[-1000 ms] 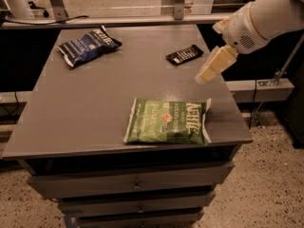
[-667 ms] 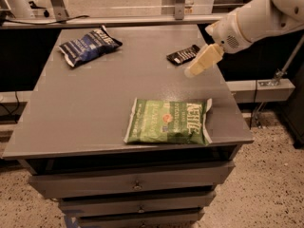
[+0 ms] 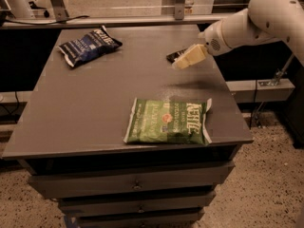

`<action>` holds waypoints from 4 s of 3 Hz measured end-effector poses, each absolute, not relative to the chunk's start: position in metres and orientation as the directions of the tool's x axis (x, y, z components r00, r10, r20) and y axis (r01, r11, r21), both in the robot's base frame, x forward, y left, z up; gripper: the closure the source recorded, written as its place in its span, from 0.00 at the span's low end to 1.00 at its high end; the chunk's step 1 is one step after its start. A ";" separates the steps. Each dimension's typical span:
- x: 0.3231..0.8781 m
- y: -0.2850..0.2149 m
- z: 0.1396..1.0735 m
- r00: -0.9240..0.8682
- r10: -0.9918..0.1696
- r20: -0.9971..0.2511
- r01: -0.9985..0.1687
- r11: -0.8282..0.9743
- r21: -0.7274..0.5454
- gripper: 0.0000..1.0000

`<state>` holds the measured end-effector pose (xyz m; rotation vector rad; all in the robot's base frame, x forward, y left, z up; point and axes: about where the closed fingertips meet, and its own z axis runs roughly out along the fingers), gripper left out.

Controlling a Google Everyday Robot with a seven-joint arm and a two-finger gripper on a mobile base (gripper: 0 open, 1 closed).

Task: Move rxbar chocolate near green jalapeno chip bag

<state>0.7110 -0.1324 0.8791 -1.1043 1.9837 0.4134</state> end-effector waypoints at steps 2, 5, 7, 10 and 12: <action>0.753 -0.153 0.846 -0.343 -0.538 -0.770 -0.778 0.622 -0.088 0.00; 0.770 -0.169 0.826 -0.425 -0.529 -0.734 -0.748 0.662 -0.044 0.41; 0.757 -0.168 0.836 -0.443 -0.530 -0.723 -0.753 0.658 -0.022 0.87; 0.693 -0.160 0.885 -0.389 -0.488 -0.781 -0.787 0.617 0.007 1.00; 0.614 -0.113 0.893 -0.357 -0.501 -0.788 -0.882 0.459 0.108 1.00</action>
Offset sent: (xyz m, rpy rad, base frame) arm 0.0634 -0.0462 -0.0436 -0.0264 0.0115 -0.1278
